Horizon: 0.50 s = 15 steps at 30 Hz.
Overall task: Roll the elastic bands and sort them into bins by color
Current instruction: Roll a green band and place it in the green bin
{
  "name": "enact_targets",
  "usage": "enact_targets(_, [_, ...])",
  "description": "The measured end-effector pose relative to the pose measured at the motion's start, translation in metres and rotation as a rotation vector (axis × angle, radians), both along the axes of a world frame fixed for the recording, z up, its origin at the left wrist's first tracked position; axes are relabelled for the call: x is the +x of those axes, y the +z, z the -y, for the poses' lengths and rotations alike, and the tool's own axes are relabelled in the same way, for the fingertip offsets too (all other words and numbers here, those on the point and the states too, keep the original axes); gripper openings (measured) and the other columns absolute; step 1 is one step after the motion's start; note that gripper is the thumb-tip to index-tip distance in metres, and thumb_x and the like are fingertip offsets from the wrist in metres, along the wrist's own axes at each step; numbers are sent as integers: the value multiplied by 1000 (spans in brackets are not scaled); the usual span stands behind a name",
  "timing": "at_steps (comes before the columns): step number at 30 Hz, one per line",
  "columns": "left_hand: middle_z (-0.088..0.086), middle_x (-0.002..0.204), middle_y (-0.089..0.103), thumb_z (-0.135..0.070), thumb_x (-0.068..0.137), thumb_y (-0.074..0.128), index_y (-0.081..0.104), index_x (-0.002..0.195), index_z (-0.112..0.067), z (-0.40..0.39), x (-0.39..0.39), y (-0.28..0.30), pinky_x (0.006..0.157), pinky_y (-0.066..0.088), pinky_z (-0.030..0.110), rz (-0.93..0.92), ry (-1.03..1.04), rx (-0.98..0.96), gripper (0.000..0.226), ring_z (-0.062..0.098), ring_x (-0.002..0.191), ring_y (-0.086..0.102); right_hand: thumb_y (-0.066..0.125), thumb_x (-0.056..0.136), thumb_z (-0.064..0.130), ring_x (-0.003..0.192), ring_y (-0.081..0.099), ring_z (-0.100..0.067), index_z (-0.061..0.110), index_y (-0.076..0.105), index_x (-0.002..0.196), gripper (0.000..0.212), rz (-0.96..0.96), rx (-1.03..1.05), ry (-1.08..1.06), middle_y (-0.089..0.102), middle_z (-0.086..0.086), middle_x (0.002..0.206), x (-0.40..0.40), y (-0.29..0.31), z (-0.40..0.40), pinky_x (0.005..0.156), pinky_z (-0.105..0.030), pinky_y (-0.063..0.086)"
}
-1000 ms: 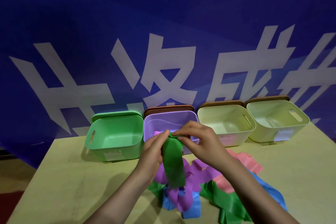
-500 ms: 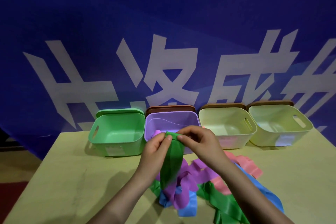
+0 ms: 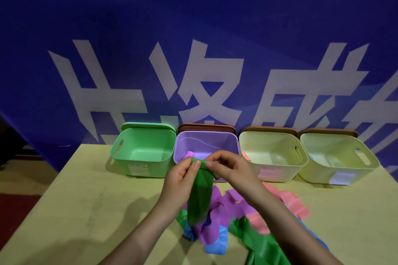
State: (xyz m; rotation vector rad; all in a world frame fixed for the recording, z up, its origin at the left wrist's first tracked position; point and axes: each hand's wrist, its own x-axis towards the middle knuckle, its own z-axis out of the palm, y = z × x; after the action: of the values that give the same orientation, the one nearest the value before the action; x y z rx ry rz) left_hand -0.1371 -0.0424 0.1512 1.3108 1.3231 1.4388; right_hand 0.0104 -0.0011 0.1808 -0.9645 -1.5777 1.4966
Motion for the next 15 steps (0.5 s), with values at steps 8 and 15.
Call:
enact_targets(8, [12,59,36,-52,81,49,47,73,8,9,9,-3,55,29,31,-104,37,56,61,13,58,36,68,86,10,59,50,-4,19,62,73,17,228,261,-103,58,8,62,6,-8,8,60,-19,42])
enact_targets(15, [12,69,52,-45,73,68,61,73,3,29,-4,5,64,37,32,322,74,-119,48,20,70,46,69,84,1,61,49,-8,20,64,71,23,58,213,-52,57,1,64,-15,-5,21,61,-22,44])
